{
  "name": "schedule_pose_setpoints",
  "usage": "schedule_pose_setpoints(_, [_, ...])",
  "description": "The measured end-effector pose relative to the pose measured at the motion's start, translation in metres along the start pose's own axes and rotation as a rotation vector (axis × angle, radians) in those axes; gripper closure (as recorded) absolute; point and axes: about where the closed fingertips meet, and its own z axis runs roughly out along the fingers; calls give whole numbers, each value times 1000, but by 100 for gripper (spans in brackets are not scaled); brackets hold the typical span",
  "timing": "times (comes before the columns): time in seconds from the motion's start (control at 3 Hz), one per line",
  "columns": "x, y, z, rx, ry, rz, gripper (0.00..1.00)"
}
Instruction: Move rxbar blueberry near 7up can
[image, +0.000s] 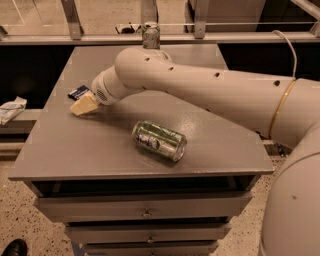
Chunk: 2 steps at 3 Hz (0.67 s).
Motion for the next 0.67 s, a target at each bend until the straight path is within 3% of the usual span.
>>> schedule_pose_setpoints(0.33, [-1,0,-1,0,0,0,100])
schedule_pose_setpoints(0.67, [-2,0,-1,0,0,0,100])
